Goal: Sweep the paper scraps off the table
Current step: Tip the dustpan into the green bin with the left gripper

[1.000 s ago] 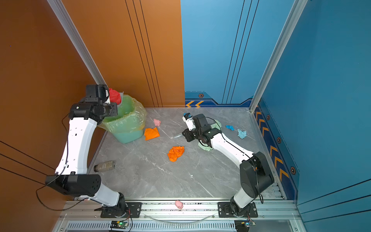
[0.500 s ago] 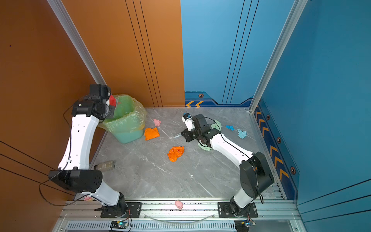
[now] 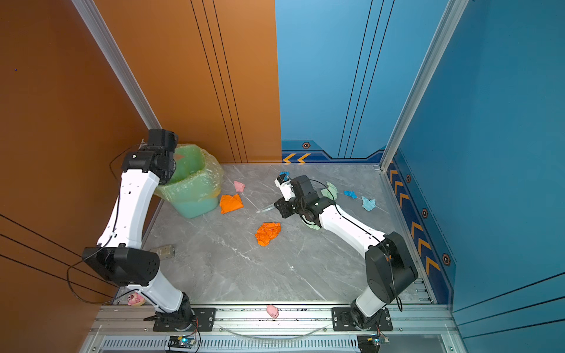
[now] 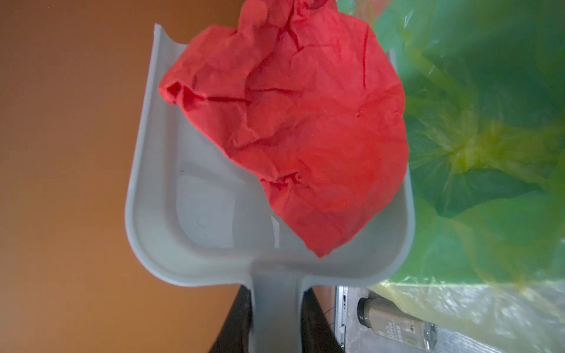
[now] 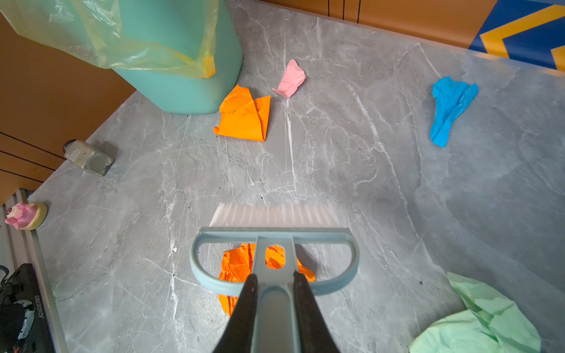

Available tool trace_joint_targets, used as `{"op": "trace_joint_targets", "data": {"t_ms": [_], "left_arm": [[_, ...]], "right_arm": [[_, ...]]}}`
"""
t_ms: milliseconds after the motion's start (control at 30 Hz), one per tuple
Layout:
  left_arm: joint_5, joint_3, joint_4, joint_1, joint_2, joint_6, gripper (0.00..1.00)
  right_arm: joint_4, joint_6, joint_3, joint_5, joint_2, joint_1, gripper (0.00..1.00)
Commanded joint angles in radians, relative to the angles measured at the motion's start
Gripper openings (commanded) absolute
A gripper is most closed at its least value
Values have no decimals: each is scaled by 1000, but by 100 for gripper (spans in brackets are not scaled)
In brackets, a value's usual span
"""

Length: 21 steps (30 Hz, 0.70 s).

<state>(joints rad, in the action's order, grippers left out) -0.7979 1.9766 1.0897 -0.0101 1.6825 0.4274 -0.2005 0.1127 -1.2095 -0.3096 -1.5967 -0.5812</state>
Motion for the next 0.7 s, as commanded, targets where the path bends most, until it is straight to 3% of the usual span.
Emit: {"op": "trace_joint_targets", "data": {"t_ms": [0, 667], "left_arm": [[-82, 43, 9, -21, 18, 67, 0], [-158, 49, 10, -50, 31, 169, 0]], "right_arm": [[14, 18, 10, 29, 21, -9, 0], [11, 0, 33, 37, 31, -6, 0]]}}
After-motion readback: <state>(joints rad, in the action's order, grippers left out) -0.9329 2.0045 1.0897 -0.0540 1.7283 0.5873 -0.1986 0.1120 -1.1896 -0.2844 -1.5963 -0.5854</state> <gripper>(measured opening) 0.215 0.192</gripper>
